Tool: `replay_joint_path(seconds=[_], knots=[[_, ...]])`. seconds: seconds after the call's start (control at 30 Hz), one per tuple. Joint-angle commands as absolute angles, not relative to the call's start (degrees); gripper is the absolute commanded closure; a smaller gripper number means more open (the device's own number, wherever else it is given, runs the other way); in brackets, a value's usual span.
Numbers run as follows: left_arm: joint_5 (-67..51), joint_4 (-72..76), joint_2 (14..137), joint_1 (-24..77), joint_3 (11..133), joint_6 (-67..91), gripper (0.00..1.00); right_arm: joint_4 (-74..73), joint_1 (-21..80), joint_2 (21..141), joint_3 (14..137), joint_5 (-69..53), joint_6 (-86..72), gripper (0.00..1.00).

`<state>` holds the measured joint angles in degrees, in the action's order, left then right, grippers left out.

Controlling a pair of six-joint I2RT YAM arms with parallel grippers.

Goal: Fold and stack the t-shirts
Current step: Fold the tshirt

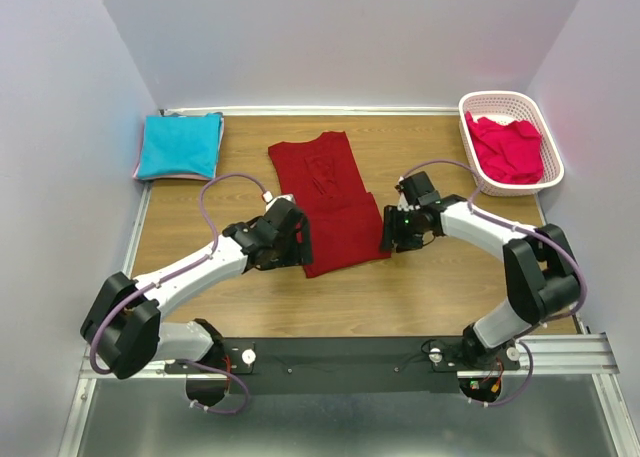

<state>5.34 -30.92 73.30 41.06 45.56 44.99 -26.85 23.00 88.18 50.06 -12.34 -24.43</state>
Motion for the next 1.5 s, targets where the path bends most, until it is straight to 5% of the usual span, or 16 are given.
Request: replay_joint_path(seconds=[0.0,0.47,0.57,0.73,1.47], knots=[[6.77,-32.78,72.16,41.84,45.53,47.9,0.13,-28.92,26.36,92.45,53.96,-4.31,-24.79,0.41],[6.07,-33.57,74.27,43.24,46.58,48.34,0.14,-34.19,33.48,102.39,56.34,4.39,-24.34,0.44],[5.8,-33.57,74.97,43.33,46.58,48.34,0.14,-34.63,33.49,103.8,55.46,3.17,-24.17,0.59],[5.36,-33.31,77.69,43.33,46.76,49.3,0.14,-34.98,34.01,103.89,55.28,1.76,-23.82,0.99],[3.26,-35.51,96.23,43.42,52.2,55.82,0.4,-33.66,34.37,101.43,57.04,-2.9,-24.08,0.99]])
